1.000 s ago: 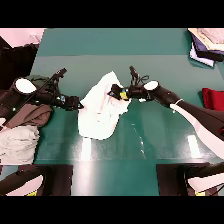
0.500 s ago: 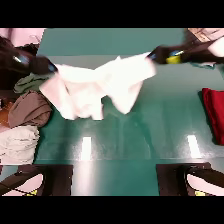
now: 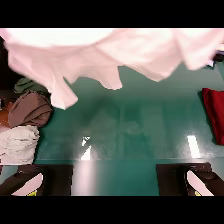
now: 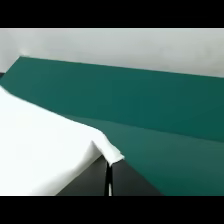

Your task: Fold the shirts.

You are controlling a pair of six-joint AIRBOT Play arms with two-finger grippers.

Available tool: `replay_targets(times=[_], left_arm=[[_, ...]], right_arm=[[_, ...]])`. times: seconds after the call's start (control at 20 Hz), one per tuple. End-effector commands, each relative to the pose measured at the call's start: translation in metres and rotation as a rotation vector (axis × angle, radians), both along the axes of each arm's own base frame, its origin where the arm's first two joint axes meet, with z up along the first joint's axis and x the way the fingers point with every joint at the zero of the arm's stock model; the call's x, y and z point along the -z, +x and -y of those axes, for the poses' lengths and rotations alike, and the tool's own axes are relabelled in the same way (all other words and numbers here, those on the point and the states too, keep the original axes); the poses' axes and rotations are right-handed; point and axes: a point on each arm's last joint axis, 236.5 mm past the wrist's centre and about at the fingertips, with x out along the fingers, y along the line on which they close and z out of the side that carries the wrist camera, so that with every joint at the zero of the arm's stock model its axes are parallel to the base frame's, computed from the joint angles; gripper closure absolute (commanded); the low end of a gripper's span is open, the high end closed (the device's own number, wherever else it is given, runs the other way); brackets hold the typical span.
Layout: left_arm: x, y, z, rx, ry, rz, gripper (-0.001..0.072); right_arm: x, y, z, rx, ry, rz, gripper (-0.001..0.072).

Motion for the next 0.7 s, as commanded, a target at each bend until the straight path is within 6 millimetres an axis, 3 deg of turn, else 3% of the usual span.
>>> replay_targets(times=[0.0, 0.1, 0.2, 0.3, 0.4, 0.5, 0.65], left_arm=[[-0.040, -0.042, 0.012, 0.048, -0.059, 0.135, 0.0677], [-0.029, -0.036, 0.014, 0.061, -0.048, 0.105, 0.0677], [0.013, -0.010, 0.013, 0.057, -0.046, -0.031, 0.0677], [0.079, 0.020, 0.012, 0.064, -0.036, -0.219, 0.0677], [0.158, 0.043, 0.012, 0.072, -0.033, -0.440, 0.0677], [0.243, 0.055, 0.012, 0.077, -0.036, -0.664, 0.0677], [0.342, 0.067, 0.010, 0.046, -0.057, -0.889, 0.0677]], right_arm=[[-0.001, -0.041, 0.026, 0.123, -0.015, -0.039, 0.0700], [0.037, -0.044, 0.035, 0.146, 0.000, -0.214, 0.0699], [0.079, -0.040, 0.035, 0.113, 0.024, -0.411, 0.0699], [0.127, -0.026, 0.026, 0.044, 0.053, -0.595, 0.0699], [0.191, -0.011, 0.006, -0.053, 0.071, -0.798, 0.0699], [0.252, 0.007, -0.016, -0.121, 0.082, -0.934, 0.0699], [0.336, 0.047, -0.032, -0.104, 0.117, -1.017, 0.0699]])
